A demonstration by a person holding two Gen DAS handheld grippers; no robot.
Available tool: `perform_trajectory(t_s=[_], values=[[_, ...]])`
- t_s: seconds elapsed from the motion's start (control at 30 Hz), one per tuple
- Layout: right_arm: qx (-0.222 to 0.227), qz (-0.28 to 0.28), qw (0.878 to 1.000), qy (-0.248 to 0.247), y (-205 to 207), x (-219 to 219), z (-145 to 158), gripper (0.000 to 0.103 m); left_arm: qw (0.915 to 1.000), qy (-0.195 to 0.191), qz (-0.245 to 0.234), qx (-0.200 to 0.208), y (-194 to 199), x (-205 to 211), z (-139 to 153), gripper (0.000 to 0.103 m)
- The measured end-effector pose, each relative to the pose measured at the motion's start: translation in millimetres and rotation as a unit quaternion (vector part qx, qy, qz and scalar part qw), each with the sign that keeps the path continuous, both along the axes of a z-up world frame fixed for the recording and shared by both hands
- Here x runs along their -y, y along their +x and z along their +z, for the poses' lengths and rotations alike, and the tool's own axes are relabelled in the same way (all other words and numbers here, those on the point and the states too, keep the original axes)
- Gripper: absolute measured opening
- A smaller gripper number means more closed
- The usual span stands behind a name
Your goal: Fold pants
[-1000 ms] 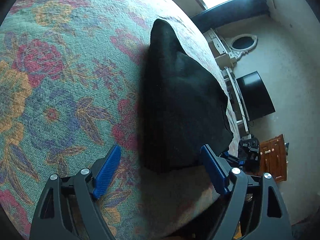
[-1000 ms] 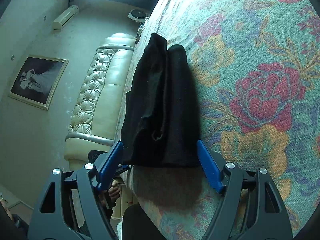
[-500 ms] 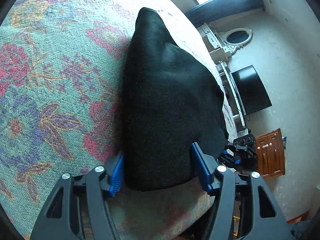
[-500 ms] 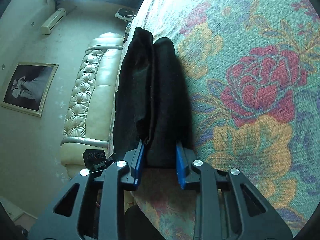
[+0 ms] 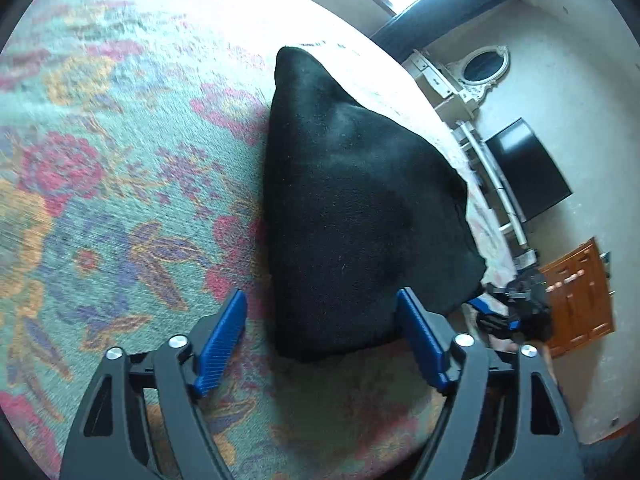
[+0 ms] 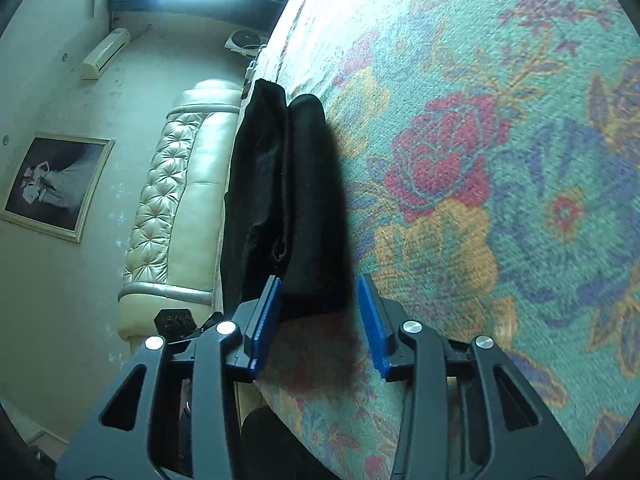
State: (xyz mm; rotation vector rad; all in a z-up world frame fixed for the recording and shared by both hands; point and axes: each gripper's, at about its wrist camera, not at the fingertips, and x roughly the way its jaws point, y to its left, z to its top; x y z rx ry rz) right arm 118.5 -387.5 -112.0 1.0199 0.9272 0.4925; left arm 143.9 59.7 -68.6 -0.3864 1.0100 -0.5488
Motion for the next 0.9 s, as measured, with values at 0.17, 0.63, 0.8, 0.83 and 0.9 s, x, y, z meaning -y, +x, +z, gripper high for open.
perform_trajectory(t_s=[0.17,0.63,0.8,0.83,0.9], values=[[0.016,-0.027,0.995,-0.095,-29.6,-20.5,22.0,0.072,0.9876,0.128,0.058,0.069,-34.3,18.7,21.6,0.084],[0.066,-0.019,0.923,-0.379,-69.3,-115.2,60.9,0.090,0.9619,0.214,0.112,0.128,-102.4,50.1,31.0,0.084],[0.107,-0.018,0.904,-0.413,-80.7,-141.9,79.0,0.091,0.9558,0.233,0.113,0.139,-110.9,58.5,33.4,0.084],[0.111,-0.018,0.901,-0.418,-82.7,-145.8,81.0,0.091,0.9563,0.230,0.115,0.139,-111.5,58.3,34.4,0.084],[0.115,-0.018,0.900,-0.421,-84.8,-151.7,84.1,0.091,0.9573,0.224,0.124,0.134,-112.1,57.0,35.5,0.084]])
